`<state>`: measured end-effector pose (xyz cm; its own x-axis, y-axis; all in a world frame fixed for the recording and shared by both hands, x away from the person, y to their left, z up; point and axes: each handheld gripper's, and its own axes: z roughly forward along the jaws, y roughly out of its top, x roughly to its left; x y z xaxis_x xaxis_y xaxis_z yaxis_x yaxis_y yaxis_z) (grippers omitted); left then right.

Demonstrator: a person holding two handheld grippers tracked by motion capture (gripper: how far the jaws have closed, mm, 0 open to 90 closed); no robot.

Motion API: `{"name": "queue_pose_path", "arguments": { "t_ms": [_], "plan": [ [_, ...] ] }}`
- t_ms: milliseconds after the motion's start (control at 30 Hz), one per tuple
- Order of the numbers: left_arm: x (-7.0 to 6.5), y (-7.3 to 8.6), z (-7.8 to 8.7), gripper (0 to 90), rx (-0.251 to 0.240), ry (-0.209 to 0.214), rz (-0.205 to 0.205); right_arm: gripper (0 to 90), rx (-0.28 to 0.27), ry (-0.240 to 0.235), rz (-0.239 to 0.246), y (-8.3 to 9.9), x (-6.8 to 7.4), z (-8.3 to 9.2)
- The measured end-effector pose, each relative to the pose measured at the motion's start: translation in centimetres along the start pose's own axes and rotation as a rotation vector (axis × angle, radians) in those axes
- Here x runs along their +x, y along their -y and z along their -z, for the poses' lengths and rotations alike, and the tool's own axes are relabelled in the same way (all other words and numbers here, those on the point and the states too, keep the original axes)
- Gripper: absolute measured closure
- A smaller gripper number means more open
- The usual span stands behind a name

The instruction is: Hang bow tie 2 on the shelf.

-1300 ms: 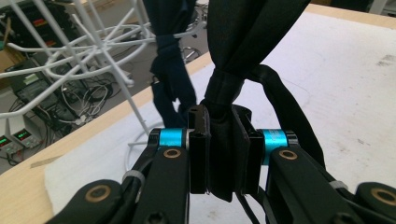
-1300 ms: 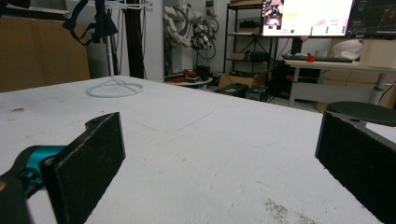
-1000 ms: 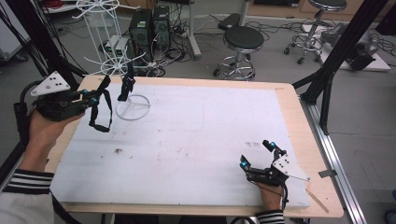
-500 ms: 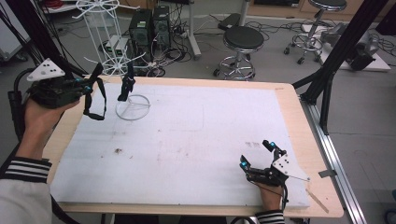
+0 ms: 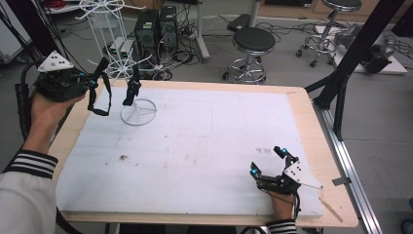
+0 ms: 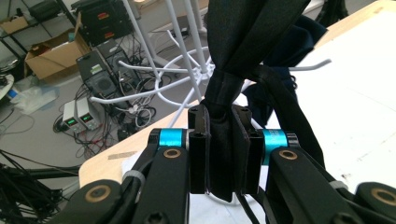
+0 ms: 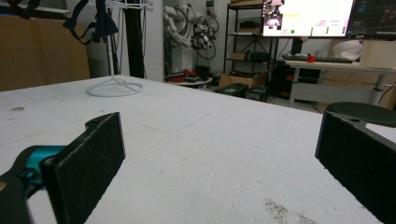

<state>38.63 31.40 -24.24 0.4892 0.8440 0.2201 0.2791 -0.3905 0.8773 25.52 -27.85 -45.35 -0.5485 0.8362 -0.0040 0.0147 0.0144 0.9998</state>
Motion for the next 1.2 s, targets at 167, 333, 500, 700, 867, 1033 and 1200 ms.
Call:
{"name": "queue_pose_path", "arguments": {
  "t_ms": [167, 333, 500, 700, 867, 1033, 1200],
  "plan": [
    [-0.1, -0.5, -0.6, 78.2, 0.006, -0.007, -0.006, 0.8, 0.001, 0.000, 0.002, 0.0, 0.0, 0.0],
    [-0.2, -0.7, -1.3, 78.2, 0.019, -0.008, -0.007, 0.8, 0.002, 0.001, 0.003, 0.0, 0.0, 0.0],
    [-0.1, -0.7, -1.8, 78.2, 0.032, -0.008, 0.003, 0.8, 0.000, 0.000, 0.000, 0.0, 0.0, 0.0],
    [0.0, -0.6, -2.4, 78.0, 0.049, -0.012, 0.016, 0.8, 0.001, 0.001, 0.002, 0.0, 0.0, 0.0],
    [0.0, -0.7, -2.7, 76.4, 0.072, -0.009, 0.034, 0.8, 0.001, 0.001, 0.007, 0.0, 0.0, 0.0],
    [-0.1, -1.0, -2.6, 73.9, 0.071, -0.013, 0.042, 0.8, 0.001, -0.001, 0.001, 0.0, 0.0, 0.0],
    [0.0, -1.0, -2.7, 60.7, 0.075, -0.033, 0.078, 0.8, 0.006, -0.001, 0.004, 0.0, 0.1, 0.0]
  ]
}}
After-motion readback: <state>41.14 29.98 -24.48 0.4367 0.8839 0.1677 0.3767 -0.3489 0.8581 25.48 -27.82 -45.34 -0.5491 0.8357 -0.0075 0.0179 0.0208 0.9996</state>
